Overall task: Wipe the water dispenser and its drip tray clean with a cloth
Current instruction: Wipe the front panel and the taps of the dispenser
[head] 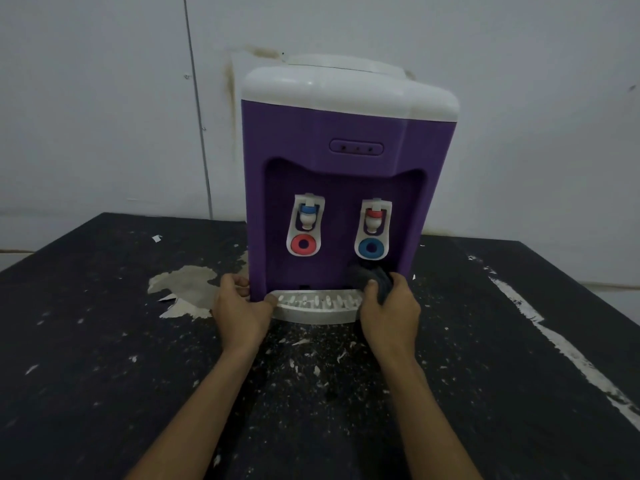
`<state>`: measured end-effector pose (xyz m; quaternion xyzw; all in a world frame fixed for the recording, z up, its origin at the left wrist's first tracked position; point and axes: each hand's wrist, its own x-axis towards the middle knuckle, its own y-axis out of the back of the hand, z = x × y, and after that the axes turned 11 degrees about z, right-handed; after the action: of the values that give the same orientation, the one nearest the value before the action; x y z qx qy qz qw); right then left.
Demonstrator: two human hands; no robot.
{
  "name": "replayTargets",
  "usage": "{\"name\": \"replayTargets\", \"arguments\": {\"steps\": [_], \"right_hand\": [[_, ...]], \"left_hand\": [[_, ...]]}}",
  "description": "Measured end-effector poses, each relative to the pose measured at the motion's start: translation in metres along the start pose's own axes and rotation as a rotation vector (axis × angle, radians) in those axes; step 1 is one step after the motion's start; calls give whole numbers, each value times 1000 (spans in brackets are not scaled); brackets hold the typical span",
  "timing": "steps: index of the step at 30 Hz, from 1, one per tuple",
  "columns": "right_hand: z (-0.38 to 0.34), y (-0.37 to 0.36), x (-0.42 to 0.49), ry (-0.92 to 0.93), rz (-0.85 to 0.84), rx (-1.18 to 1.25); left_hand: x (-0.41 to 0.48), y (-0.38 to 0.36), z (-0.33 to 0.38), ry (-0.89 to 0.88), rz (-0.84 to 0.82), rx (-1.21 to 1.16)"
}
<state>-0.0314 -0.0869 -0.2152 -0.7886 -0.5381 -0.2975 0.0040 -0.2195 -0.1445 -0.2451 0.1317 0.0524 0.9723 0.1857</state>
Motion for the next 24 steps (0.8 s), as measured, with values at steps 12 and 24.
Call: {"name": "replayTargets", "arguments": {"steps": [12, 24], "right_hand": [[29, 28, 0, -203, -106, 38], [18, 26, -3, -277, -110, 119]], "left_hand": [[-8, 4, 4, 38, 4, -9], [-9, 6, 8, 62, -29, -34]]}}
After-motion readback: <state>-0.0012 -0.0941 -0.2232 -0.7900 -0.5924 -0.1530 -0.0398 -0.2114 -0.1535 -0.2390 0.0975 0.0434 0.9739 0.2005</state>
